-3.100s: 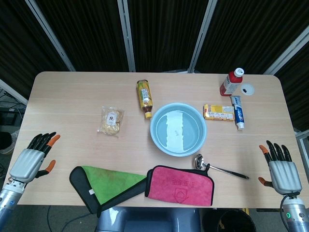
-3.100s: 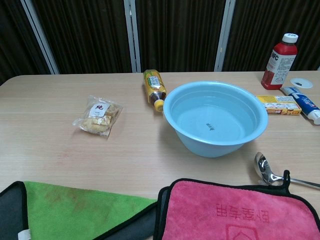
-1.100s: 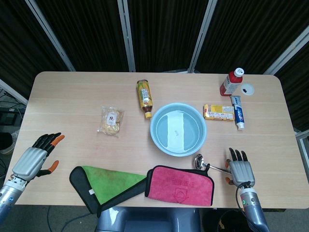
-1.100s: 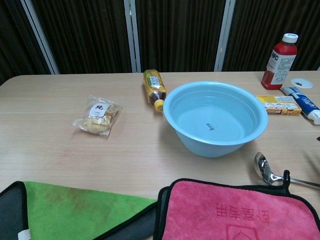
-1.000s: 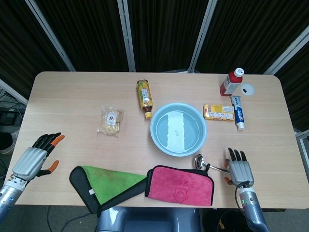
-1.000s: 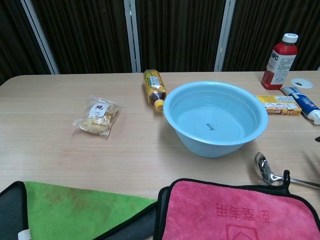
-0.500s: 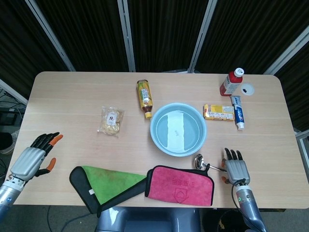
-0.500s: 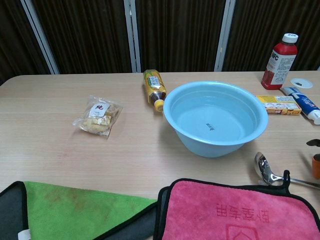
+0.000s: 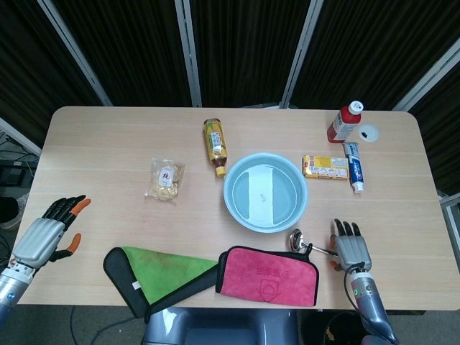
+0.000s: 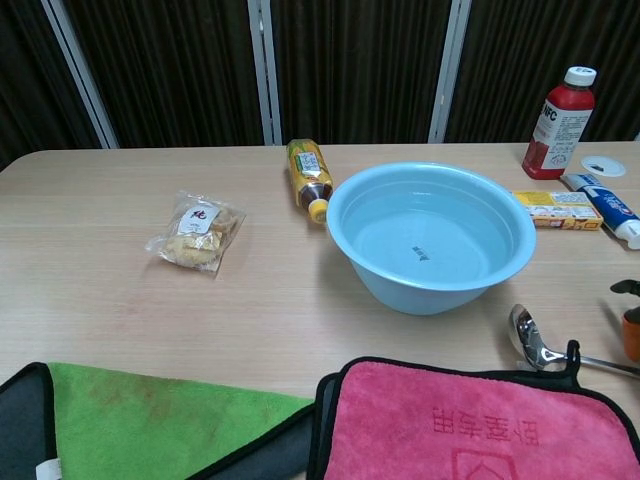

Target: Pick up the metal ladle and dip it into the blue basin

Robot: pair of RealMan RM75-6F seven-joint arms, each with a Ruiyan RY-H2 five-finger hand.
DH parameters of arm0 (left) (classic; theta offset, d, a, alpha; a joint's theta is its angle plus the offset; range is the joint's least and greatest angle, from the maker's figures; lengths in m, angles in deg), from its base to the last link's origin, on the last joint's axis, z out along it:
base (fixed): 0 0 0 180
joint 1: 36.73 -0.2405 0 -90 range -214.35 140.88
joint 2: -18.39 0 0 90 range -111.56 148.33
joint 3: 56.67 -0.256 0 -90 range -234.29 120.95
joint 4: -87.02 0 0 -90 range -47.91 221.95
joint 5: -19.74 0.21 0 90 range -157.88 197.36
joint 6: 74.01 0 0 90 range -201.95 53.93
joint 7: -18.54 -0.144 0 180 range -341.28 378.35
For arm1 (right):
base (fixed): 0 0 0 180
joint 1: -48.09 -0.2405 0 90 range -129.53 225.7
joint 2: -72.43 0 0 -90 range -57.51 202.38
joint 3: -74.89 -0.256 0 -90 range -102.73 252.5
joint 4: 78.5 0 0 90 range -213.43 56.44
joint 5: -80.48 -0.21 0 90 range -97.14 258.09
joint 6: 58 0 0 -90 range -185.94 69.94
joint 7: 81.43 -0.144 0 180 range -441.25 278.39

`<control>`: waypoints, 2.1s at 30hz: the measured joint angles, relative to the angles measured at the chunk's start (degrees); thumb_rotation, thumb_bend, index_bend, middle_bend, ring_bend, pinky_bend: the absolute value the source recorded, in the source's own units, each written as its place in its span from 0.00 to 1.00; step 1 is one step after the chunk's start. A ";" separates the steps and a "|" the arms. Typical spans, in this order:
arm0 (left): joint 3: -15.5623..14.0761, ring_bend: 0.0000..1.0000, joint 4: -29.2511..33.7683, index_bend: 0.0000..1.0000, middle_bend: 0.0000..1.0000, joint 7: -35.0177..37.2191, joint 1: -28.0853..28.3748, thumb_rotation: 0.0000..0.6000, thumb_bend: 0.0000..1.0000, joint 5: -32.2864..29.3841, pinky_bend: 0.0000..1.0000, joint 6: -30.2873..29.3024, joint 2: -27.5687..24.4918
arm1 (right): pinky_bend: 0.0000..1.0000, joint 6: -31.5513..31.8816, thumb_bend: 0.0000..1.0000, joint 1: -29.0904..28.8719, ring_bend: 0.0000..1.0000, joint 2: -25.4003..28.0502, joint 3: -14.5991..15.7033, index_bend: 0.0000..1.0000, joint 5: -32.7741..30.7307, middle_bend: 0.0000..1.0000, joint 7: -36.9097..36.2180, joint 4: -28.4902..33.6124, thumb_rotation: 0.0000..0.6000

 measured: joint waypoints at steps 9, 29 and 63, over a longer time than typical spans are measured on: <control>0.23 0.00 -0.07 0.00 0.00 -0.17 0.03 1.00 0.56 -0.51 0.00 0.17 0.11 | 0.00 -1.06 0.24 -0.61 0.00 -0.35 0.16 0.48 -0.45 0.00 -1.57 -1.99 1.00; 0.14 0.00 0.17 0.00 0.00 -0.67 0.30 1.00 0.57 -0.57 0.00 0.83 0.29 | 0.00 -1.39 0.30 -0.19 0.00 -0.99 0.37 0.53 1.47 0.00 -8.33 -5.95 1.00; -0.70 0.00 -0.05 0.00 0.00 1.36 0.29 1.00 0.57 1.99 0.00 -0.61 -0.10 | 0.00 1.58 0.43 1.39 0.00 2.33 0.58 0.63 4.45 0.00 -9.17 -2.20 1.00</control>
